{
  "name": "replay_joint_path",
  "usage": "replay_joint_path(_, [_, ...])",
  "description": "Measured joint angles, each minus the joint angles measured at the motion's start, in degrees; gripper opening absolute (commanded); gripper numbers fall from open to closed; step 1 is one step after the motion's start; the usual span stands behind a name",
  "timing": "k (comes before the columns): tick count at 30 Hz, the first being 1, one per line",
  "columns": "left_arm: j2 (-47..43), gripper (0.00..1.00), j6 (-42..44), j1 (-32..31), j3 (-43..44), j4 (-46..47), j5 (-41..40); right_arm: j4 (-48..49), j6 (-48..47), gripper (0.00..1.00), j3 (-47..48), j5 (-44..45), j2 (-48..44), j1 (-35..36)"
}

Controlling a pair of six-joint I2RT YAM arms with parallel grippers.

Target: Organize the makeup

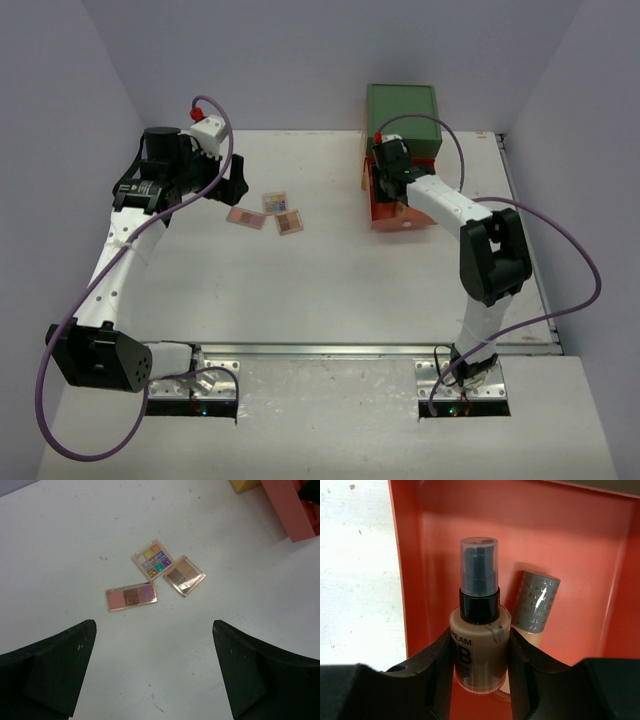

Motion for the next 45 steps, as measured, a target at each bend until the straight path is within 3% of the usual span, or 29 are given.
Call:
replay_joint_path(14, [0.0, 1.00, 0.2, 0.0, 0.0, 0.0, 0.3, 0.0, 0.9, 0.52, 0.1, 0.1, 0.7, 0.0])
replay_joint_path(31, [0.0, 1.00, 0.3, 0.0, 0.0, 0.0, 0.7, -0.6, 0.8, 0.52, 0.1, -0.2, -0.2, 0.0])
replay_joint_path(37, [0.0, 1.00, 0.2, 0.0, -0.7, 0.0, 1.7, -2.1, 1.0, 0.55, -0.4, -1.9, -6.4, 0.0])
replay_joint_path(45, [0.0, 1.00, 0.2, 0.0, -1.1, 0.0, 2.6, -0.8, 3.1, 0.59, -8.3, -3.0, -24.5, 0.0])
